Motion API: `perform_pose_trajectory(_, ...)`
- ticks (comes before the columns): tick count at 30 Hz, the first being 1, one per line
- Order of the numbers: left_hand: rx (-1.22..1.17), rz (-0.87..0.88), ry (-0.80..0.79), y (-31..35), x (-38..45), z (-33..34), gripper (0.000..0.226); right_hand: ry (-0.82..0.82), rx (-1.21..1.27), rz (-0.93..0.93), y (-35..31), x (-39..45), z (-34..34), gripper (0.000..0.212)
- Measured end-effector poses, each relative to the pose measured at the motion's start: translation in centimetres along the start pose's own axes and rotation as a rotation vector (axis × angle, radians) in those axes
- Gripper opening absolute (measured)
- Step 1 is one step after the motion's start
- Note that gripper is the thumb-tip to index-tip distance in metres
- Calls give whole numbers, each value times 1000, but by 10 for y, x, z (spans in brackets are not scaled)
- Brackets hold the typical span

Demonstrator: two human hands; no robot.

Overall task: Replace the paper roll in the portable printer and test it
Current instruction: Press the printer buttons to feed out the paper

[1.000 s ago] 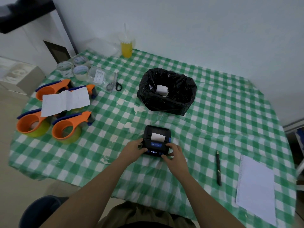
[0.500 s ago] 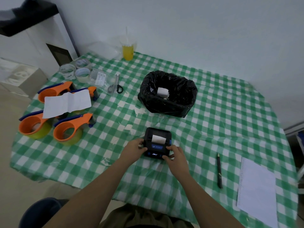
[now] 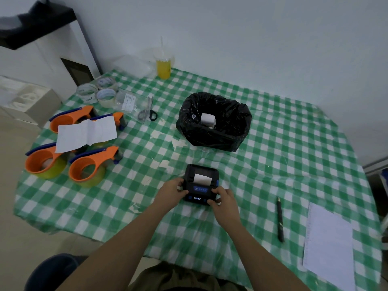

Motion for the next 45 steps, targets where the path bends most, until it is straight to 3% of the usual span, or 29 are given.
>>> perform_pose_trajectory(31, 77, -26, -37, 6, 3, 0, 33, -16, 45, -18, 5, 2, 0, 32)
perform_pose_trajectory(45, 143, -44, 21, 15, -5, 12, 35, -42, 38, -95, 10, 3, -2, 33)
Point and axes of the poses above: each hand's wrist, its own x-axis towards the middle knuckle, its own z-axis out of the palm, y = z × x, the point moved 1 cm from there along x, towards the middle knuckle, and after that the axes turned 14 degrees about -x, right-handed, at the moved point
